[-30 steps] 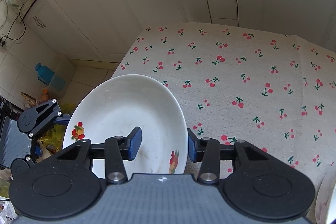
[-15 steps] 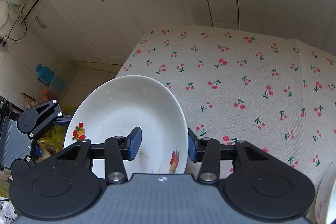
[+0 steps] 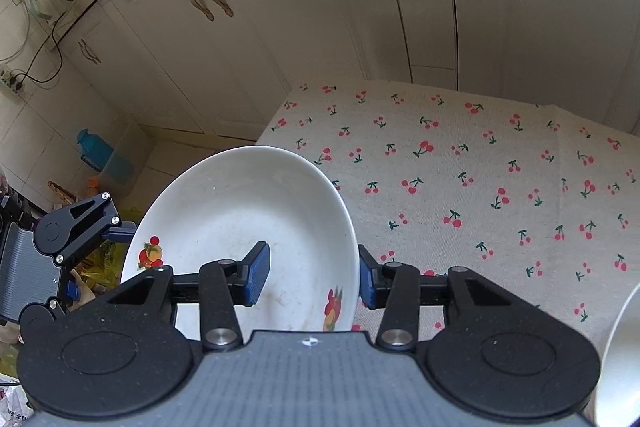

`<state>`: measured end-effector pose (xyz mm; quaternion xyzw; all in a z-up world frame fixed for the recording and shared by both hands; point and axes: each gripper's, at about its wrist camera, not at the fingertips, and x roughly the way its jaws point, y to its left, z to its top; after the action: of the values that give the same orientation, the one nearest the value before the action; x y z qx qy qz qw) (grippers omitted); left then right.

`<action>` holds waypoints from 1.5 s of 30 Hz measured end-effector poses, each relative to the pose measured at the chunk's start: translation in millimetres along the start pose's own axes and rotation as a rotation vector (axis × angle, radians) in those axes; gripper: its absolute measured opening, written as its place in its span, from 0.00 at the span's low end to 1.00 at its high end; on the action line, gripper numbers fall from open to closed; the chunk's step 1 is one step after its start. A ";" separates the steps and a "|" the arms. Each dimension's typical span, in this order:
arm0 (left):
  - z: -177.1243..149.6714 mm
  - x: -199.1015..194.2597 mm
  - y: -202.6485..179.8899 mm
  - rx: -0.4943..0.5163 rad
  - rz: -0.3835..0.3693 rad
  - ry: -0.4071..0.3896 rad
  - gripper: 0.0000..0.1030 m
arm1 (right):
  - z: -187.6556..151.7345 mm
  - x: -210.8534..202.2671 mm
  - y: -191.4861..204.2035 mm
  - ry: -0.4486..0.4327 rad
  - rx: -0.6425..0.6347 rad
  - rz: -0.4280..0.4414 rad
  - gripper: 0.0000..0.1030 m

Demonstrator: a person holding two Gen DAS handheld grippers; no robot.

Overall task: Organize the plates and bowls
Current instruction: 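Lift the shallow white dish off the cloth with the right gripper, then carry the dish over the stained plate stack and lower it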

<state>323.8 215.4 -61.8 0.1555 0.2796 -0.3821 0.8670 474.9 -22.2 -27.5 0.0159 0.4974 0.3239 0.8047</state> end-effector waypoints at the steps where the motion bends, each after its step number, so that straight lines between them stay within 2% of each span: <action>1: 1.6 -2.3 -1.3 0.001 0.000 -0.002 0.91 | -1.3 -4.1 1.5 -0.003 -0.002 0.000 0.49; 11: 7.6 -29.1 -31.6 0.009 0.002 -0.001 0.91 | -22.6 -40.3 21.0 -0.026 -0.023 0.010 0.49; 28: -6.8 -63.0 -97.2 -0.029 -0.017 0.005 0.92 | -92.1 -85.4 47.0 -0.036 -0.027 0.043 0.50; 35: -16.6 -69.3 -125.1 -0.037 -0.025 0.019 0.92 | -122.7 -94.6 51.5 -0.032 -0.023 0.048 0.50; 45: -27.3 -65.5 -145.7 -0.048 -0.040 0.061 0.92 | -154.4 -91.1 51.1 0.001 -0.012 0.036 0.50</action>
<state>168.5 170.3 -52.2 0.1406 0.3181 -0.3874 0.8538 297.0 -76.5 -15.7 0.0196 0.4954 0.3413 0.7986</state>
